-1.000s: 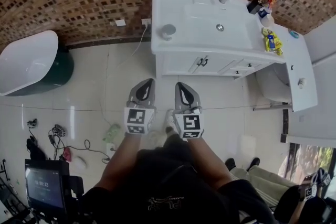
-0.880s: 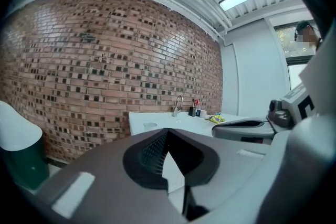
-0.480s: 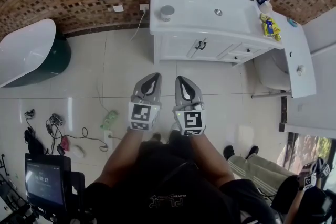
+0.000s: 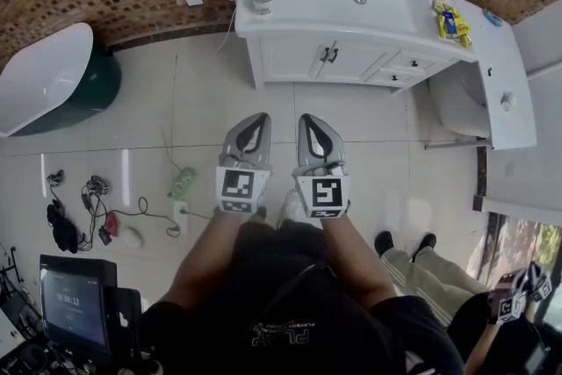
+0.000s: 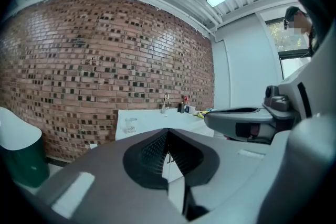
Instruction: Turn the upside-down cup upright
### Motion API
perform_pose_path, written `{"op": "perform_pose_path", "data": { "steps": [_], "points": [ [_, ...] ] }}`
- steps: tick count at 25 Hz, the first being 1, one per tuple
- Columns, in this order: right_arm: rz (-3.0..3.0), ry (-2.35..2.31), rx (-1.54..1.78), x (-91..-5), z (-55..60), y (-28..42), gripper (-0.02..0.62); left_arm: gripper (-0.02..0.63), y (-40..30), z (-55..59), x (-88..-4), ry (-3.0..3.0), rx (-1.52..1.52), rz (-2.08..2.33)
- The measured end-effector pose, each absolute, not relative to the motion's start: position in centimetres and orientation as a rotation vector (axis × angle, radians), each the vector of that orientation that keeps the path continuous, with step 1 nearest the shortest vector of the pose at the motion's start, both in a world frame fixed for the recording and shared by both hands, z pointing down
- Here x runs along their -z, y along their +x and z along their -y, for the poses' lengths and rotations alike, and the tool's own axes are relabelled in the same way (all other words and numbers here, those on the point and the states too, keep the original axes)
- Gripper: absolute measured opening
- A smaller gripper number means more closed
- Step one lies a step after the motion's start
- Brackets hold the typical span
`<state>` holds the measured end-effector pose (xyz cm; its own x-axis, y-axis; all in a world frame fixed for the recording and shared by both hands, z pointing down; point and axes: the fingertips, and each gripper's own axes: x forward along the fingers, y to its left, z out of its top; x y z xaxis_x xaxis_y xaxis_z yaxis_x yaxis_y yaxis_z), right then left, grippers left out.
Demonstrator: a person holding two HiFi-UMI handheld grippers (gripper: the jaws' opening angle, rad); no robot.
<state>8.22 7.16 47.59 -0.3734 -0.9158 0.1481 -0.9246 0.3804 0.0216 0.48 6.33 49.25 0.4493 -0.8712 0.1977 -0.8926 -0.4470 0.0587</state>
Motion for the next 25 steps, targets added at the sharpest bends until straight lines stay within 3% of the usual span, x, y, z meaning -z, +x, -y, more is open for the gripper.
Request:
{"op": "perform_pose_path", "data": {
  "steps": [7, 25],
  "points": [
    [2.56, 1.679, -0.087, -45.4, -8.1, 10.9, 0.012, -0.006, 3.4, -8.3, -46.9, 2.516, -0.142, 1.608],
    [2.55, 1.732, -0.031, -41.6, -11.9, 8.6, 0.012, -0.006, 0.8, -11.3, -42.7, 2.633, -0.117, 1.655]
  ]
}}
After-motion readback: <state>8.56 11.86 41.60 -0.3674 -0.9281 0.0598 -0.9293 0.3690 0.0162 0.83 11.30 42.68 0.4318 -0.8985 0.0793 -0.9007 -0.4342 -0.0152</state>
